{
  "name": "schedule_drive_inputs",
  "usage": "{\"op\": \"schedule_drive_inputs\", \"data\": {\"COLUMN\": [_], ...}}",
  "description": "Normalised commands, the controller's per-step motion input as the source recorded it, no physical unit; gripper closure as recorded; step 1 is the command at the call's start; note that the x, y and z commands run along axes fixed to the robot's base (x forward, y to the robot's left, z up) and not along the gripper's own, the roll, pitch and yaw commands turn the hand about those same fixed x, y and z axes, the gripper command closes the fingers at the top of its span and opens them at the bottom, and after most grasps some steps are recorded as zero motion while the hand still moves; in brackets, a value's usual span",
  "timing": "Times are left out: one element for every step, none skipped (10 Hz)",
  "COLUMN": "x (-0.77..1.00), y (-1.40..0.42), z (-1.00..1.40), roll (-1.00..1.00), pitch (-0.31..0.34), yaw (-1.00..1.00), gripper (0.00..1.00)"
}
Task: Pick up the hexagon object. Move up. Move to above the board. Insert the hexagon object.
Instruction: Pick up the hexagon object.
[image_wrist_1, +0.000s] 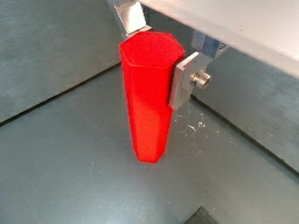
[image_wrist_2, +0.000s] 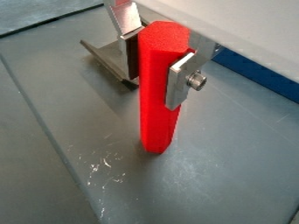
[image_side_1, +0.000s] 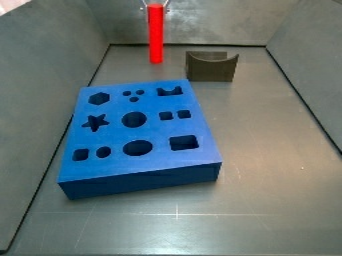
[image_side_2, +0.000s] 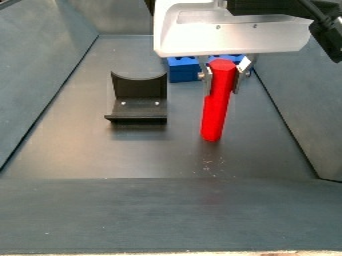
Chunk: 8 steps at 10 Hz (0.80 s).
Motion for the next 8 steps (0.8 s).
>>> {"op": "schedule_drive_inputs", "data": {"x": [0.0,0.0,0.0,0.0,0.0,0.0,0.0,0.0], "y": [0.0,0.0,0.0,0.0,0.0,0.0,0.0,0.0], "z": [0.0,0.0,0.0,0.0,0.0,0.0,0.0,0.0], "roll": [0.0,0.0,0.0,0.0,0.0,0.0,0.0,0.0], "pitch": [0.0,0.0,0.0,0.0,0.0,0.0,0.0,0.0], "yaw": [0.0,0.0,0.0,0.0,0.0,0.0,0.0,0.0], "gripper": [1.0,1.0,1.0,1.0,1.0,1.0,1.0,1.0]}}
